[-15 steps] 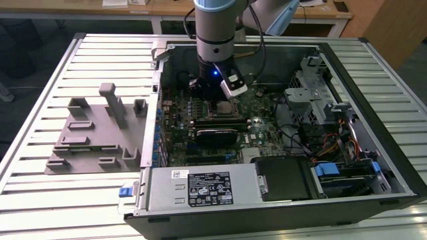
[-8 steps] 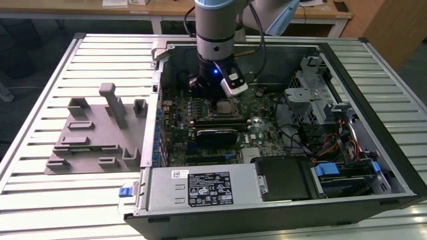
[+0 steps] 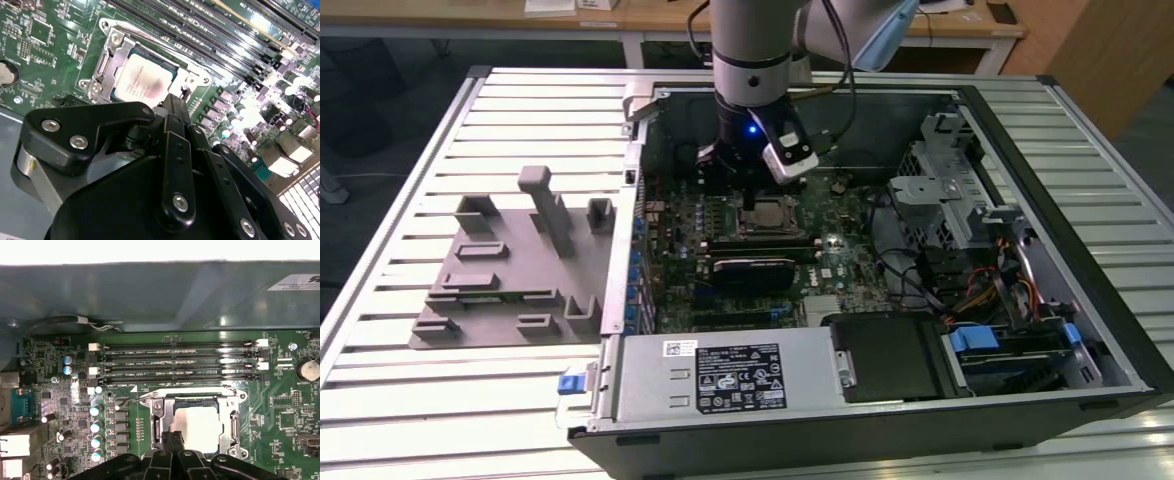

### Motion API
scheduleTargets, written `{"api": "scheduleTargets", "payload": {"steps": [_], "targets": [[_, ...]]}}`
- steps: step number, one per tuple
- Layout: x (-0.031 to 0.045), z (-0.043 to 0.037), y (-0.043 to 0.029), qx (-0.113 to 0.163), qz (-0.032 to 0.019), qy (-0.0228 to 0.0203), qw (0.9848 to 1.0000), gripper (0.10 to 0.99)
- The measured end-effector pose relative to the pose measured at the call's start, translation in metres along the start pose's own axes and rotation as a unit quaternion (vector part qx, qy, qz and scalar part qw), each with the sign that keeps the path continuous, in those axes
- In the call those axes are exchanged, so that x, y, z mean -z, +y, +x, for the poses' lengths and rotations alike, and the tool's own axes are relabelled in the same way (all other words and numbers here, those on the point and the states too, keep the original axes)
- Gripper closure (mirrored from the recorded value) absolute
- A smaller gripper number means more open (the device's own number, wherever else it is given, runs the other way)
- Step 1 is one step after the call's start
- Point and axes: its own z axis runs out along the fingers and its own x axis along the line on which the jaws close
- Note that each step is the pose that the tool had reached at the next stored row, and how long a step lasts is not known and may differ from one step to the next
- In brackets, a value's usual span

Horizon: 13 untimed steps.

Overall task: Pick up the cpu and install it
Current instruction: 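Close the cpu cover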

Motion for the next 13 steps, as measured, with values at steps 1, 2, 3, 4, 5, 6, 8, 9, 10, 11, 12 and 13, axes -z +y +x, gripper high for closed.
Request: {"api": "scheduleTargets", "payload": {"steps": [1,2,3,4,5,6,8,9,10,11,12,13], "targets": [[0.0,0.0,0.0,0.0,0.0,0.0,1.0,0.98],[0.0,0.0,0.0,0.0,0.0,0.0,1.0,0.98],[0.0,-0.0008,0.0,0.0,0.0001,0.0,1.0,0.98],[0.0,-0.0025,0.0001,0.0,0.0001,0.0,1.0,0.98],[-0.0001,-0.0049,0.0002,0.0,0.0001,0.0,1.0,0.98],[-0.0003,-0.0078,0.0003,0.0,0.0,0.0,1.0,0.98],[-0.0005,-0.0147,0.0005,0.0,0.0001,0.0,1.0,0.98],[-0.0007,-0.0179,0.0007,0.0,0.0001,0.0,1.0,0.98],[-0.0008,-0.0209,0.0008,0.0,0.0001,0.0,1.0,0.98],[-0.0009,-0.0236,0.0009,0.0,0.0001,0.0,1.0,0.98],[-0.001,-0.0257,0.001,0.0,0.0001,0.0,1.0,0.98],[-0.001,-0.0268,0.001,0.0,0.0001,0.0,1.0,0.98]]}}
